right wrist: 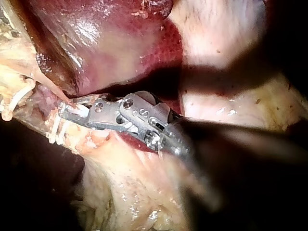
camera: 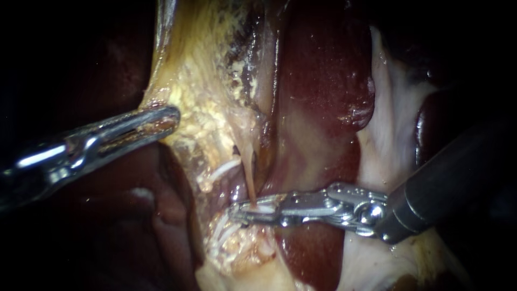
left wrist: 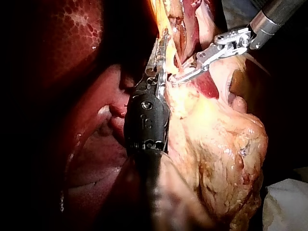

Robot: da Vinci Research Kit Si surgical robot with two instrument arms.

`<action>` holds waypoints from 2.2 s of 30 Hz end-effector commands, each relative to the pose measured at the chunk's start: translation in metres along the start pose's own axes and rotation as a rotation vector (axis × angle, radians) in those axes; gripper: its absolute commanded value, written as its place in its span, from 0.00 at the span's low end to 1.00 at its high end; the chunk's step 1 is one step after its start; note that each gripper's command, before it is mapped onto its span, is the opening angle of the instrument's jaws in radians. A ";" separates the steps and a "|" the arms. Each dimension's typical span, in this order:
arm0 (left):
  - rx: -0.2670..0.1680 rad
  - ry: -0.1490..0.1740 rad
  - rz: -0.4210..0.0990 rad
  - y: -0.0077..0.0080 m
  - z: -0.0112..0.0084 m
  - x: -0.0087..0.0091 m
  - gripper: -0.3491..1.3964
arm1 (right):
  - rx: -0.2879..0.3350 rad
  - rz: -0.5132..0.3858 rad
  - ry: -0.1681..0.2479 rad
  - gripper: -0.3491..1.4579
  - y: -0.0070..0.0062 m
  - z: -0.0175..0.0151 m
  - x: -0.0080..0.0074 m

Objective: Going back first clip right tube

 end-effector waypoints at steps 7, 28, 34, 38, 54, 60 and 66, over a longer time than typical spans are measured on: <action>0.000 -0.001 -0.001 0.0000 0.0000 0.0000 0.00 | -0.004 0.001 -0.001 0.23 0.0001 0.0000 0.0000; 0.000 0.000 -0.001 0.0000 -0.0002 0.0000 0.00 | 0.037 -0.503 0.046 0.52 -0.0008 -0.0070 0.0015; 0.000 0.000 -0.001 0.0000 -0.0002 0.0000 0.00 | 0.008 -0.587 0.082 0.52 -0.0020 -0.0113 0.0046; 0.000 0.000 -0.001 0.0000 -0.0002 0.0000 0.00 | -0.009 -0.632 0.122 0.52 -0.0030 -0.0135 0.0072; -0.004 -0.006 0.009 0.0013 0.0020 0.0020 0.00 | -0.026 -0.665 0.142 0.52 -0.0041 -0.0164 0.0091; -0.017 0.044 0.029 0.0020 0.0064 0.0056 0.00 | -0.025 -0.665 0.142 0.52 -0.0042 -0.0165 0.0090; -0.016 0.058 0.031 0.0010 0.0099 0.0064 0.00 | -0.024 -0.666 0.142 0.52 -0.0043 -0.0166 0.0090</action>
